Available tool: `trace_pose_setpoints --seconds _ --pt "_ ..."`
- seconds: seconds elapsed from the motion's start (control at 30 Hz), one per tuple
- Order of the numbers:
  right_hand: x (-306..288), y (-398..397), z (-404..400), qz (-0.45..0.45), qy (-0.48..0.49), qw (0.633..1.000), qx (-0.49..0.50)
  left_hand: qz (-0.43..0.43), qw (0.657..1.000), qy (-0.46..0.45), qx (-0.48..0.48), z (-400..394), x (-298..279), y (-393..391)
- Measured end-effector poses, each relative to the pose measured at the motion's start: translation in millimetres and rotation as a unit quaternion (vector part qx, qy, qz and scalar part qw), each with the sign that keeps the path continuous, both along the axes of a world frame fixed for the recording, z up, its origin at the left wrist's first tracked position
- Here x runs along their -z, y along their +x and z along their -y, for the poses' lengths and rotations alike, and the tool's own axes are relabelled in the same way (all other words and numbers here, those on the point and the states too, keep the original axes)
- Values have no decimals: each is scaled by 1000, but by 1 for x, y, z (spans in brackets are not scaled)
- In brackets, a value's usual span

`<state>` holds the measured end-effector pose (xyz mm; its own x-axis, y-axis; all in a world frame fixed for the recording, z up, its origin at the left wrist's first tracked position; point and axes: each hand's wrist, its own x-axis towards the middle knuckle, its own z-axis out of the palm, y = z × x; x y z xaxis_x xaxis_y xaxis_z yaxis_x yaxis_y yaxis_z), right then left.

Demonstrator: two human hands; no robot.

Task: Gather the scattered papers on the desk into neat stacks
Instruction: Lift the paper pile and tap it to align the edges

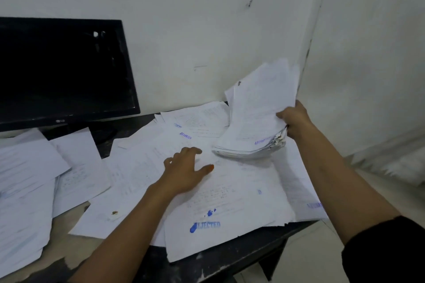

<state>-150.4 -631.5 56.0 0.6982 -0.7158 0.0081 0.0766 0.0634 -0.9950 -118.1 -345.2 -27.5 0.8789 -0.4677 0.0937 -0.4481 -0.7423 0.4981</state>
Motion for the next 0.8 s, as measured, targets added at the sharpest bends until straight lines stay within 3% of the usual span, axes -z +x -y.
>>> trace_pose_setpoints --seconds 0.23,0.33,0.4,0.6,0.8 --pt "56 -19 44 -163 128 978 -27 -108 990 -90 30 68 -10 26" --pt "67 -17 56 -209 83 973 -56 -182 983 -18 3 86 -4 36" --pt "67 -11 63 -216 27 973 -73 -187 982 -15 -14 93 -1 38" --pt "57 1 69 -178 -46 974 -136 -172 984 -35 -3 93 5 36" --pt "30 2 67 -38 -12 998 -50 -127 992 -25 13 86 18 30"
